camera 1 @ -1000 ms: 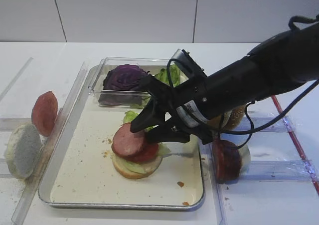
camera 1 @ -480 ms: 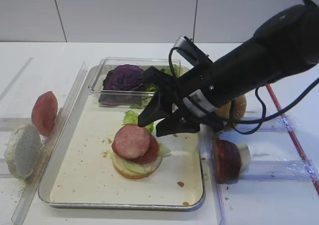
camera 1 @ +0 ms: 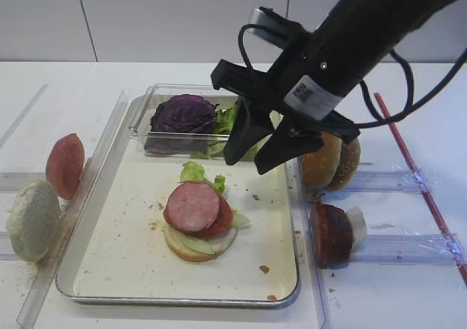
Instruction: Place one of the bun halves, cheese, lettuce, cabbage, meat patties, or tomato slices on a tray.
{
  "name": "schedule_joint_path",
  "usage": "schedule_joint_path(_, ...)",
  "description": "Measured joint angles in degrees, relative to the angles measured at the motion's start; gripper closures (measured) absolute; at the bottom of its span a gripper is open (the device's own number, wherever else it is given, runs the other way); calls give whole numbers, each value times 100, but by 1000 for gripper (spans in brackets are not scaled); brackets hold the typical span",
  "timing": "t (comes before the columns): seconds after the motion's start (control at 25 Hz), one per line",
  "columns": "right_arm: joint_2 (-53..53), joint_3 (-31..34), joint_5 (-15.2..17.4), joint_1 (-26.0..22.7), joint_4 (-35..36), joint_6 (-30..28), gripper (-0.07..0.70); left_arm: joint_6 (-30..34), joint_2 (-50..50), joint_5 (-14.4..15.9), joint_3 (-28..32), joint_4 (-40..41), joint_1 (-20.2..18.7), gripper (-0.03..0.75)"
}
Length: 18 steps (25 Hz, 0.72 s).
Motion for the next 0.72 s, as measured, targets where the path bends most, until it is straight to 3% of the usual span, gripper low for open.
schedule_joint_path(0.12, 0, -455, 587, 0, -706, 574, 296, 0, 0, 0, 0, 0, 0, 429)
schedule_joint_path(0.2, 0, -769, 718, 0, -1182, 907, 296, 0, 0, 0, 0, 0, 0, 429)
schedule_joint_path(0.36, -135, -1084, 785, 0, -1711, 1216, 296, 0, 0, 0, 0, 0, 0, 429)
schedule_joint_path(0.72, -233, -1137, 863, -64, -2494, 1311, 296, 0, 0, 0, 0, 0, 0, 429)
